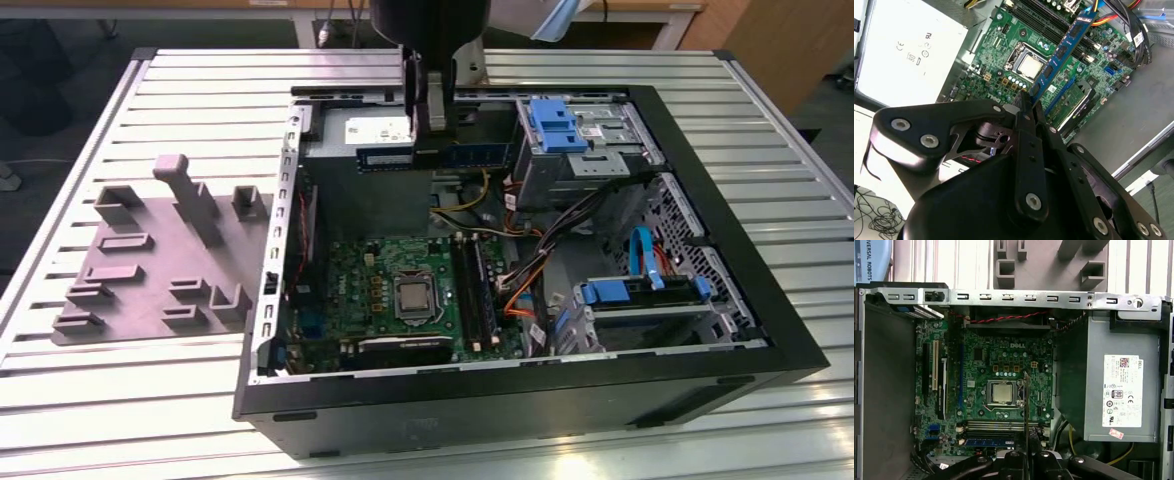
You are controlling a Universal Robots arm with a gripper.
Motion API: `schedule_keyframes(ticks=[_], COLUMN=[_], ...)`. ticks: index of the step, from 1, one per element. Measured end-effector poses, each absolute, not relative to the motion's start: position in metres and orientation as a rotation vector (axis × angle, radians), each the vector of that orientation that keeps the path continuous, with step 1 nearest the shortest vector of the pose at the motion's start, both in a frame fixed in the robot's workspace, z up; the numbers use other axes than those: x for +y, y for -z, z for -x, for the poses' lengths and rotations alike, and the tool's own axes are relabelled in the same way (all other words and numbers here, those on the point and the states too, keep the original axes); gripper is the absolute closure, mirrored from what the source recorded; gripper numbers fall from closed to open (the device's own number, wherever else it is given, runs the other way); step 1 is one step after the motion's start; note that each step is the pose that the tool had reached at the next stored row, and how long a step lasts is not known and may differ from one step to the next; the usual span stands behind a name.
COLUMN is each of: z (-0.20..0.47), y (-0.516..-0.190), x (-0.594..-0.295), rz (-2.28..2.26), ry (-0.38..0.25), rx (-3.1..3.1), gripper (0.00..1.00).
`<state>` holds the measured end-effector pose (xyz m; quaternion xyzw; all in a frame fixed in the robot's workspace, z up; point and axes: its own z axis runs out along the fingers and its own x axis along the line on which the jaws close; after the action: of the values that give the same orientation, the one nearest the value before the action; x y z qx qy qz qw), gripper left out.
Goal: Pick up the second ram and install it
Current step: 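Insert the second ram into the second slot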
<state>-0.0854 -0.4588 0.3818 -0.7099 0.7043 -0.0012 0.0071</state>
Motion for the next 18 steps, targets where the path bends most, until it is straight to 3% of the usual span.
schedule_keyframes(ticks=[18], z=[0.0854], y=[-0.3809], x=[-0.4588], rz=[2.073], ry=[0.006], rx=[2.343], gripper=[0.86])
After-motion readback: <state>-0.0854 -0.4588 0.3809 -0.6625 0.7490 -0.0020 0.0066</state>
